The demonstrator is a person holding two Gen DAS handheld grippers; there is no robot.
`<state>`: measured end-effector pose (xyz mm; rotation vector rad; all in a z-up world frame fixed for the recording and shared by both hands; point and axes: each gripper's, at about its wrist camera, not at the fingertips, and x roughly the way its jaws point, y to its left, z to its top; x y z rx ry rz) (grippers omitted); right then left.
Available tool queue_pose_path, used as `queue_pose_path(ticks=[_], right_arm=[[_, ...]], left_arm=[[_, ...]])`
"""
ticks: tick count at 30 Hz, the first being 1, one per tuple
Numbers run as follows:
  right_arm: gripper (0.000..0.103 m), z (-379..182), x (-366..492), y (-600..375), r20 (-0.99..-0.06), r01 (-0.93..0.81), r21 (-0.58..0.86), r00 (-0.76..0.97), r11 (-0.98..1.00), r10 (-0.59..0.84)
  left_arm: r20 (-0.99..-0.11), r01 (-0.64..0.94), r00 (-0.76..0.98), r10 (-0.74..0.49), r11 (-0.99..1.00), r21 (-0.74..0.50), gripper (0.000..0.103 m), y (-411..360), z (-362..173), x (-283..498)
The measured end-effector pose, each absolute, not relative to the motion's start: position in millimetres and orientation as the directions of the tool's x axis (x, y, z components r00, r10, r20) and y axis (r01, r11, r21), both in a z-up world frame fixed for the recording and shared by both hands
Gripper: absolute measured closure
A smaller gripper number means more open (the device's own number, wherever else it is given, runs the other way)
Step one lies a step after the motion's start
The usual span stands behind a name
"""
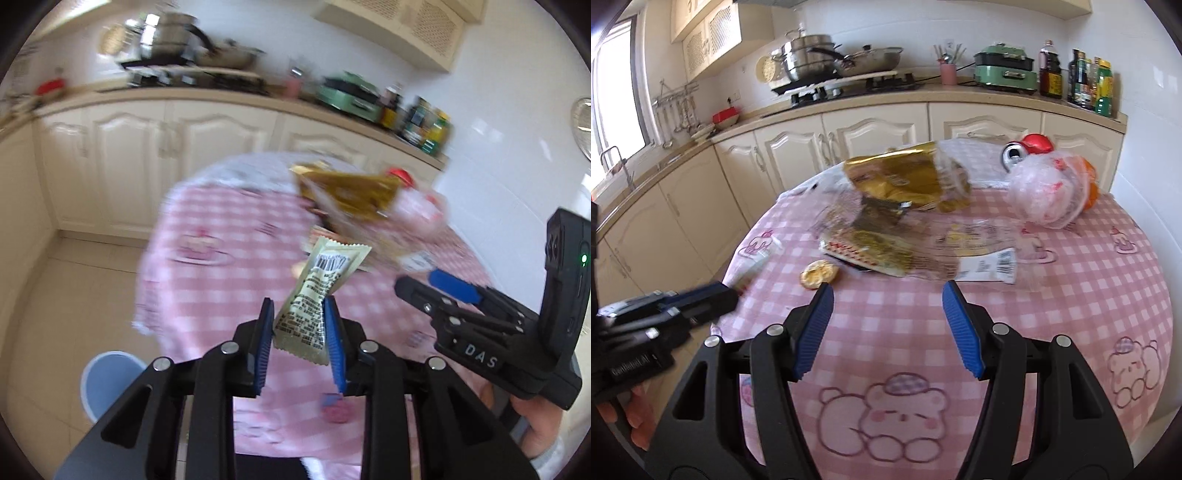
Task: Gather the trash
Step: 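Grasp the white sachet with the left tool while the right tool grasps an orange peel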
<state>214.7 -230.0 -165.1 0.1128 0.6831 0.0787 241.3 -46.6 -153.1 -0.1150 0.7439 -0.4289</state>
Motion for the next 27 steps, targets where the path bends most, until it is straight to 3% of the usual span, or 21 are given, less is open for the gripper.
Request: queue_pose_path(ticks=[14, 16, 21, 27], right_arm=[[0.045, -189, 291, -156, -0.772, -0.115, 0.036, 0.627, 0.993, 0.101], [0.065, -189, 294, -151, -0.773, -0.119, 0.0, 0.63, 0.993, 0.076], [0.066, -187, 286, -146, -0.757, -0.135, -0.026, 0.65, 0.991, 0.068], [0.066, -167, 258, -109, -0.693, -0.24, 0.027, 0.695, 0.97, 0.191]], left_arm=[[-0.623, 0.205, 0.713, -0.322, 0.945, -0.255, 0.077, 16, -163, 252], [-0.621, 0.204, 0.712, -0.327, 0.943, -0.263, 0.077, 21, -165, 254], [-0.614, 0.193, 0.719, -0.327, 0.942, -0.275, 0.077, 34, -166, 255], [-0.607, 0.148, 0.735, -0.302, 0.945, -0.292, 0.077, 59, -170, 250]])
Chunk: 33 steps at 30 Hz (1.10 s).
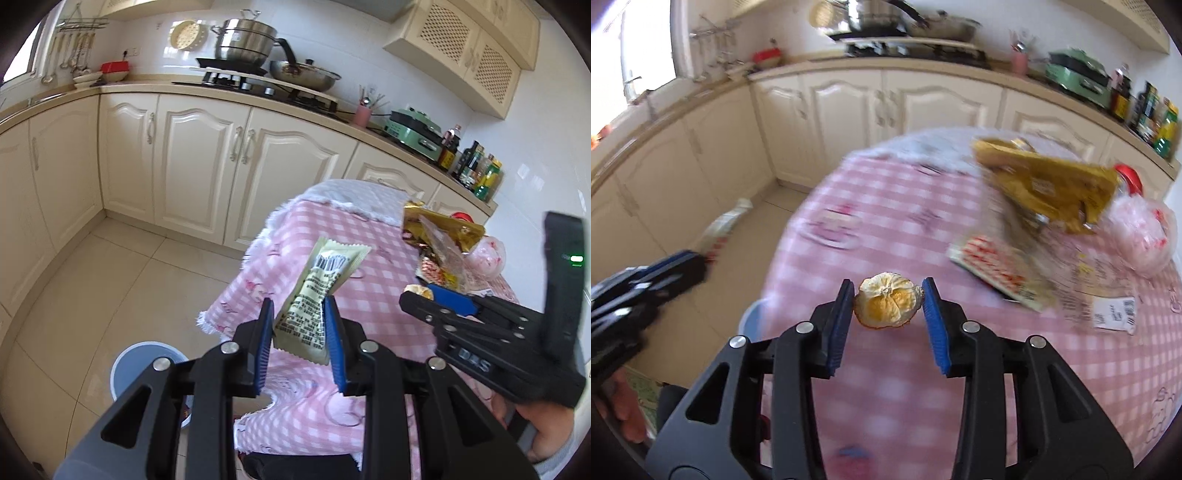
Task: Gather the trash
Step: 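Grasp the white sachet with the left tool while the right tool grasps an orange peel, then carry the sachet and peel to the blue bin and release both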
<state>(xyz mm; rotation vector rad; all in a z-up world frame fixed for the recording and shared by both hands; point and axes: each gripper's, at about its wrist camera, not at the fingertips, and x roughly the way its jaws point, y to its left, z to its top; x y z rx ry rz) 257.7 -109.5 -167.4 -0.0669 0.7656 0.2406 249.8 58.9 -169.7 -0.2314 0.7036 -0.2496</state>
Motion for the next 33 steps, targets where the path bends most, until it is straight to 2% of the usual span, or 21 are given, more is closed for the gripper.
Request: queue_pose_path(ticks=[5, 11, 17, 24, 26, 30, 33], right_arm=[[0.066, -169, 251, -43, -0.686, -0.384, 0.036, 0.662, 0.923, 0.303], [0.066, -216, 266, 30, -0.743, -0.489, 0.076, 0.553, 0.869, 0.377], [0.066, -283, 295, 82, -0.81, -0.508, 0.123, 0.445, 0.852, 0.382], [0.065, -325, 320, 102, -0.843, -0.492, 0.148, 0.391, 0.858, 0.369], [0.065, -331, 326, 103, -0.849, -0.487, 0.154, 0.379, 0.86, 0.367], [0.065, -344, 338, 104, -0.861, -0.479, 0.164, 0.358, 0.862, 0.362], [0.065, -355, 345, 108, -0.868, -0.479, 0.168, 0.342, 0.862, 0.359]], left_arm=[[-0.626, 0.068, 0.742, -0.241, 0.955, -0.287, 0.077, 98, -182, 245], [-0.702, -0.093, 0.698, -0.143, 0.953, -0.287, 0.077, 164, -222, 244], [-0.779, -0.198, 0.618, -0.107, 0.938, -0.286, 0.076, 209, -275, 256], [-0.832, -0.254, 0.545, -0.102, 0.926, -0.28, 0.075, 234, -325, 294], [-0.832, -0.254, 0.543, -0.11, 0.923, -0.289, 0.073, 238, -331, 304], [-0.838, -0.253, 0.538, -0.094, 0.93, -0.267, 0.052, 241, -339, 316], [-0.846, -0.268, 0.527, -0.086, 0.927, -0.261, 0.051, 246, -347, 317]])
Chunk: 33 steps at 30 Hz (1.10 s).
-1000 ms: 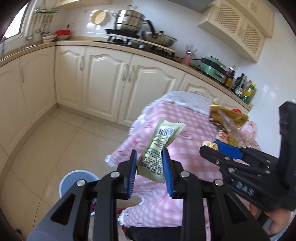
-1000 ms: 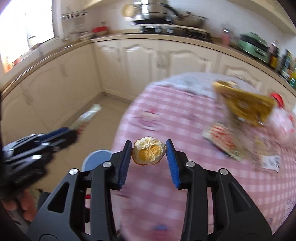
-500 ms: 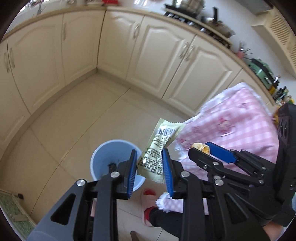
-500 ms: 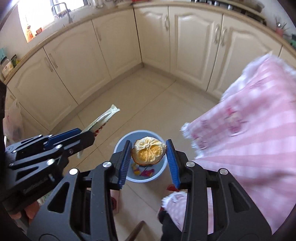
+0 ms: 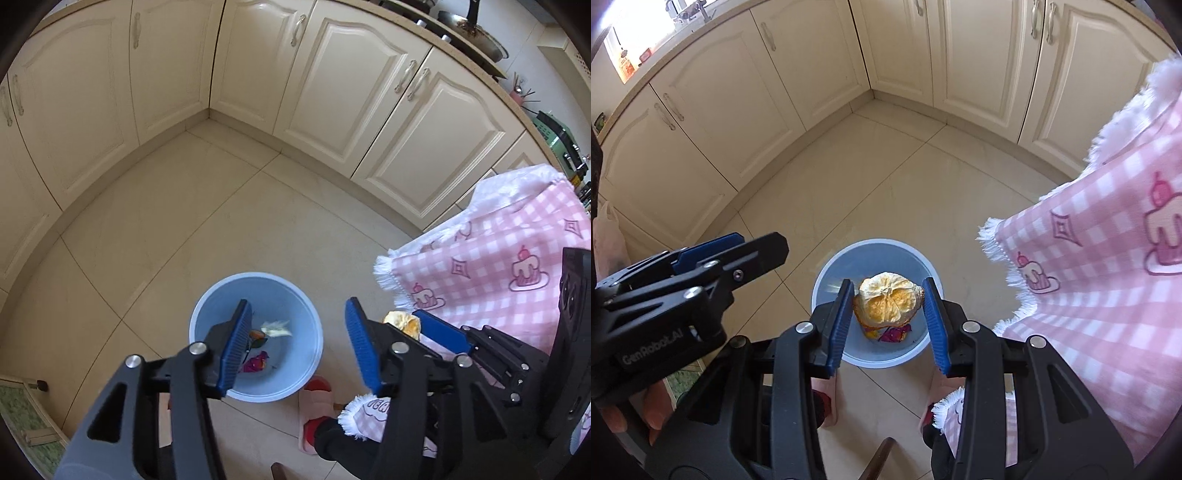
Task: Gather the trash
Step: 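Carry the sachet and peel to the blue bin and release both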
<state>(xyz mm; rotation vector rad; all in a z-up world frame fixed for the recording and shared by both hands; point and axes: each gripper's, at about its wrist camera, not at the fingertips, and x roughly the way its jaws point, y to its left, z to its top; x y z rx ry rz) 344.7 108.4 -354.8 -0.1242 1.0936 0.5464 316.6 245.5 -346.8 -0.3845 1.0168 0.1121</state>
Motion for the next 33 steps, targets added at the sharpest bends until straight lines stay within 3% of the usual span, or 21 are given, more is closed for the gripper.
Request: queue_pose_path(ticks=[8, 18, 24, 33], right_arm=[[0.065, -368, 347, 125, -0.879, -0.492, 0.168, 0.318, 0.854, 0.356], [0.065, -361, 348, 142, -0.858, -0.514, 0.16, 0.35, 0.843, 0.376], [0.055, -345, 344, 143, -0.825, -0.528, 0.153, 0.397, 0.835, 0.402], [0.053, -301, 316, 118, -0.782, -0.526, 0.105, 0.481, 0.844, 0.397]], left_arm=[[-0.864, -0.325, 0.498, -0.075, 0.907, -0.266, 0.051, 262, -362, 307], [-0.842, -0.348, 0.538, -0.044, 0.898, -0.27, 0.051, 277, -342, 293], [-0.825, -0.348, 0.565, -0.037, 0.895, -0.279, 0.051, 280, -327, 285], [-0.792, -0.308, 0.609, -0.042, 0.908, -0.285, 0.05, 266, -289, 263]])
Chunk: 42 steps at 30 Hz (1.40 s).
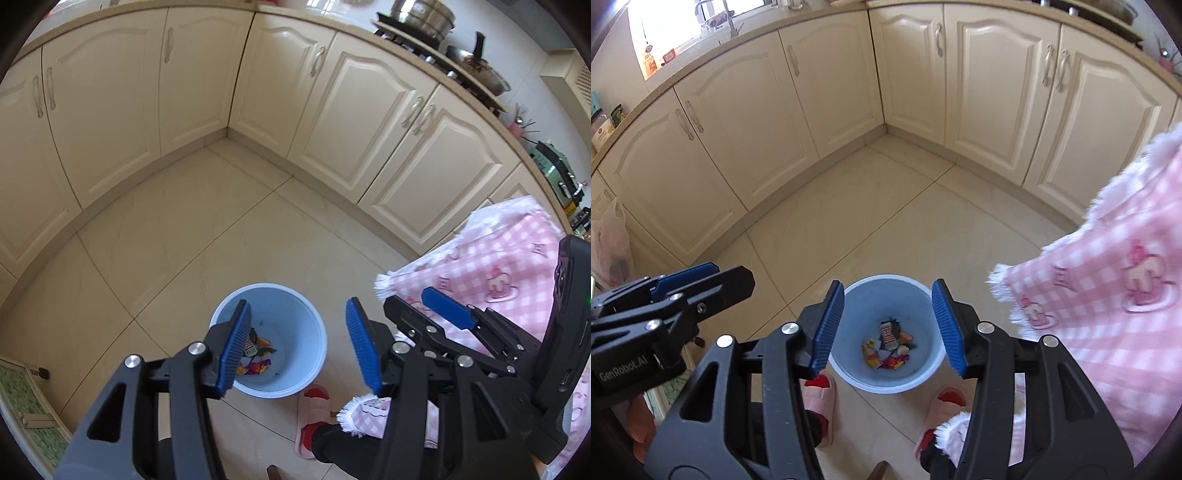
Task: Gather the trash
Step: 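Carry the sachet and peel to the blue bin and release both, then move both tools back toward the clear plastic bag on the table, then grasp the clear printed wrapper with the left tool while the right tool grasps the red-checkered wrapper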
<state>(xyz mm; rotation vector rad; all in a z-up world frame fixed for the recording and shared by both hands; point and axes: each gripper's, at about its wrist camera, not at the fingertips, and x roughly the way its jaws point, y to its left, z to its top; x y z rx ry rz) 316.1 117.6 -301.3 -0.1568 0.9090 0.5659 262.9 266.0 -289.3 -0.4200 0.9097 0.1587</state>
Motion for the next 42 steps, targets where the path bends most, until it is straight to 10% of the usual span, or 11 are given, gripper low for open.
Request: queue_pose_path(ticks=[28, 39, 42], right_arm=[[0.044, -142, 188, -273, -0.53, 0.125, -0.009, 0.841, 0.992, -0.11], [0.041, -156, 219, -311, -0.59, 0.14, 0.017, 0.801, 0.99, -0.103], [0.041, -157, 222, -307, -0.594, 0.126, 0.016, 0.799, 0.992, -0.092]], left_arm=[[-0.597, 0.388, 0.622, -0.507, 0.862, -0.327, 0.043, -84, -138, 261], [-0.665, 0.337, 0.618, -0.419, 0.906, -0.256, 0.043, -150, -158, 322], [-0.664, 0.354, 0.61, -0.432, 0.899, -0.26, 0.087, -148, -158, 328]])
